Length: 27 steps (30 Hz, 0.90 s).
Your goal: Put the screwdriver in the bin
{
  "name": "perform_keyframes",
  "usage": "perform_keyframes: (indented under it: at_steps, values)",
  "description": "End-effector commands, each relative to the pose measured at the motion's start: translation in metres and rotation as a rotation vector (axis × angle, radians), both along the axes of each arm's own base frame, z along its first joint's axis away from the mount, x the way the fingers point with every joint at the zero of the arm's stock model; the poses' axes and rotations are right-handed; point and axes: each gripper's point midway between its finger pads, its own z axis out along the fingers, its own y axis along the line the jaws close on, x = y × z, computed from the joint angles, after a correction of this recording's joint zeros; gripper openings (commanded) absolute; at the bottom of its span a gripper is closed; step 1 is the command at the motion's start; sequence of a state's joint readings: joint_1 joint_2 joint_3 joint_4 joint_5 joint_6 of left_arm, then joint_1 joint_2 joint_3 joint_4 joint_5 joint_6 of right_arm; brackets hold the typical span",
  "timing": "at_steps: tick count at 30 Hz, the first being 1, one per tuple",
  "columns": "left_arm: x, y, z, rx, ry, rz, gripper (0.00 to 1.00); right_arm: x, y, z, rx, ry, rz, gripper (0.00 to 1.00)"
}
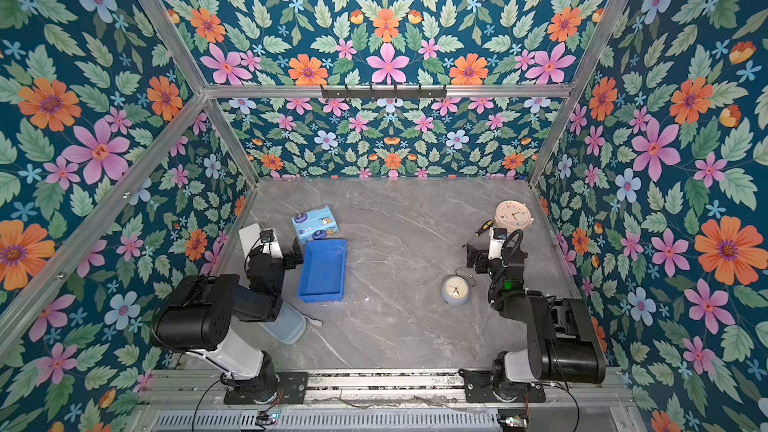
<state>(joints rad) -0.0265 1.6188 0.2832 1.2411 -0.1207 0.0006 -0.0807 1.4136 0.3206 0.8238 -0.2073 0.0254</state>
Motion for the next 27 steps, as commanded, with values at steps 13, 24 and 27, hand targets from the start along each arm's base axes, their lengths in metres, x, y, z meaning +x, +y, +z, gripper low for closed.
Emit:
perform_keyframes:
  at_steps: [13, 24, 27]
  values:
    - [0.001, -0.001, 0.005, -0.001, -0.021, -0.005, 1.00, 0.002, 0.001, 0.004, 0.002, -0.012, 0.007, 0.99]
    - [-0.001, 0.000, 0.008, 0.000, -0.033, 0.002, 1.00, 0.002, 0.001, 0.004, 0.000, -0.012, 0.005, 0.99]
    - [-0.004, 0.000, 0.020, 0.002, -0.047, 0.006, 1.00, 0.002, 0.000, 0.007, 0.002, -0.006, -0.006, 0.99]
